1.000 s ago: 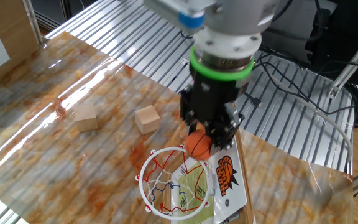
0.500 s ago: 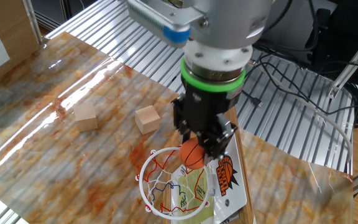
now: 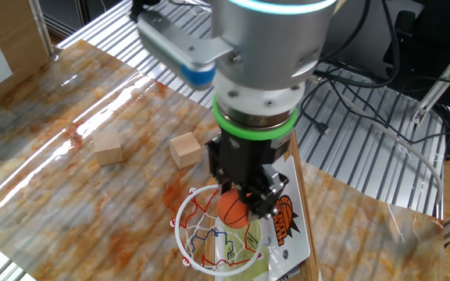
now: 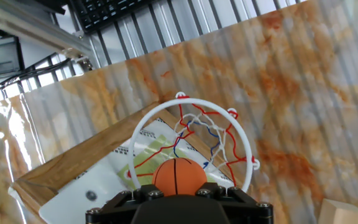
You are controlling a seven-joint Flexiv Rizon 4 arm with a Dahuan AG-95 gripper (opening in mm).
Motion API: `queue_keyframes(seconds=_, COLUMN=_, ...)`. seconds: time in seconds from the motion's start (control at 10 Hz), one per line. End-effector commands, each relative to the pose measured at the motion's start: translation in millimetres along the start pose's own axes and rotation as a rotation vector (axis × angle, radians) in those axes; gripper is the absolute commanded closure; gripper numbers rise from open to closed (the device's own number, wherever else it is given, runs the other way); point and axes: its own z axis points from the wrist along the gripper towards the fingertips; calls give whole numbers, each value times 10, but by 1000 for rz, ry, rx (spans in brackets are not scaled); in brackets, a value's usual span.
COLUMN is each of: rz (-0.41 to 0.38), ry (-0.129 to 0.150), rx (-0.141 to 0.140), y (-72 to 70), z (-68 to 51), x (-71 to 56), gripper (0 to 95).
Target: Grab a basketball, release it and shoot it into the basket
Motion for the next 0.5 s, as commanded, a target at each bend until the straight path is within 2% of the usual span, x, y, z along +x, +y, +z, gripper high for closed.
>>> queue_keyframes(seconds=0.1, rz=8, ry=4, rx=0, y=8, z=26, x=-8, gripper=950)
queue_keyframes(seconds=0.4, rz=21, ry=14, rx=6, y=8, z=52, x=-25, gripper=950)
queue_keyframes(seconds=0.5, rz=40, ry=26, rx=12, y=12, z=64, x=-27, gripper=760)
